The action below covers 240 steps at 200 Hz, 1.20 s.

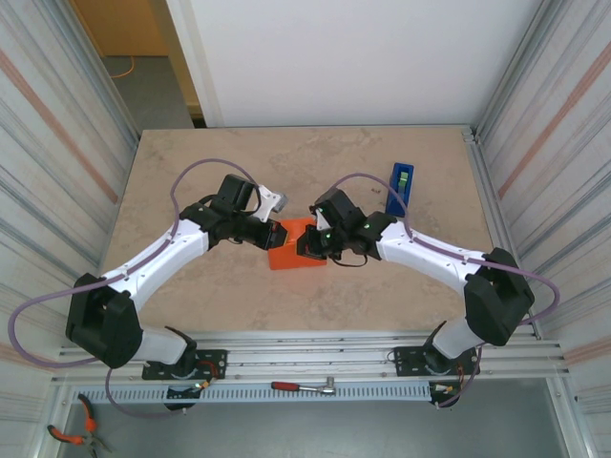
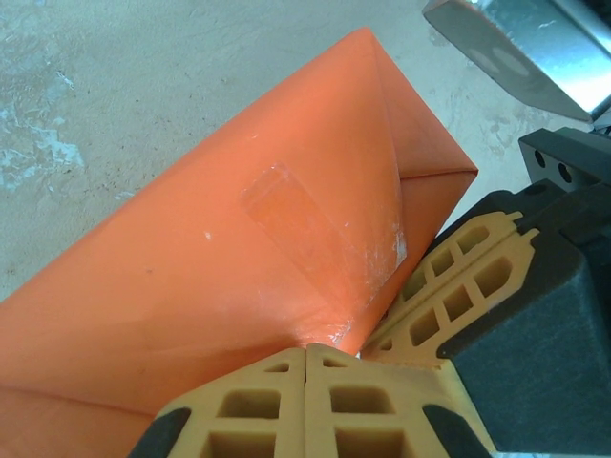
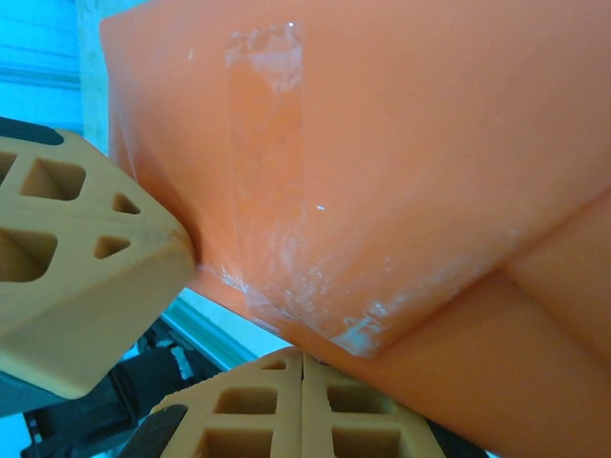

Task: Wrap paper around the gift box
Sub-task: Stick the wrapping paper to the gift box.

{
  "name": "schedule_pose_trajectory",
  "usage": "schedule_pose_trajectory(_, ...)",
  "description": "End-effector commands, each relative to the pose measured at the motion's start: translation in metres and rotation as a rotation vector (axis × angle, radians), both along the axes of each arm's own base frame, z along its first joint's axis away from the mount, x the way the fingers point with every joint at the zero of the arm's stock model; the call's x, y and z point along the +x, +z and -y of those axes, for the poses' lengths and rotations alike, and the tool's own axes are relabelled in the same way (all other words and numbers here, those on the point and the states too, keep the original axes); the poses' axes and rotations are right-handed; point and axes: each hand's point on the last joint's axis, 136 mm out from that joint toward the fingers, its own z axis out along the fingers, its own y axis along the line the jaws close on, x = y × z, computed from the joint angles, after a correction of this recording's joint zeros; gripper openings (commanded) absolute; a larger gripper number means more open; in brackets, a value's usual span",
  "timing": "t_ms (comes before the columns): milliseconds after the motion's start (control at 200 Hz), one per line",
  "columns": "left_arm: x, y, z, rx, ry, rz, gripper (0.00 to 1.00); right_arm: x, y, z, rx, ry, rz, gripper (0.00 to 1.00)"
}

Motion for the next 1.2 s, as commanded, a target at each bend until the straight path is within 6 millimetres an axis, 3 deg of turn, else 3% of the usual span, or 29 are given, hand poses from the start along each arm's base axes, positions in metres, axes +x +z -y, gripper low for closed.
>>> schedule_pose_trajectory(0, -0.017, -0.036, -0.014, 0.097, 0.007, -0.1, 0.0, 0.009, -0.008, -0.003, -0.011, -0.055, 0.014, 0.0)
schedule_pose_trajectory(361, -0.018, -0.036, -0.013, 0.094, 0.004, -0.106, 0.0, 0.012, -0.03, 0.011, -0.052, -0.159, 0.067, 0.0)
schedule_pose_trajectory(732, -0.018, -0.031, -0.011, 0.075, -0.003, -0.087, 0.0, -0.003, -0.027, 0.04, -0.071, -0.176, 0.07, 0.0)
schedule_pose_trajectory(882, -0.015, -0.016, -0.005, 0.031, -0.023, -0.051, 0.0, -0.012, -0.014, 0.042, -0.028, -0.155, 0.081, 0.0)
schedule_pose_trajectory(1087, -0.006, 0.02, 0.005, -0.049, -0.03, 0.01, 0.0, -0.015, 0.006, 0.036, 0.036, -0.123, 0.131, 0.0)
schedule_pose_trajectory(1198, 0.001, 0.041, 0.01, -0.096, -0.021, 0.031, 0.11, -0.013, 0.025, 0.035, 0.071, -0.126, 0.176, 0.0)
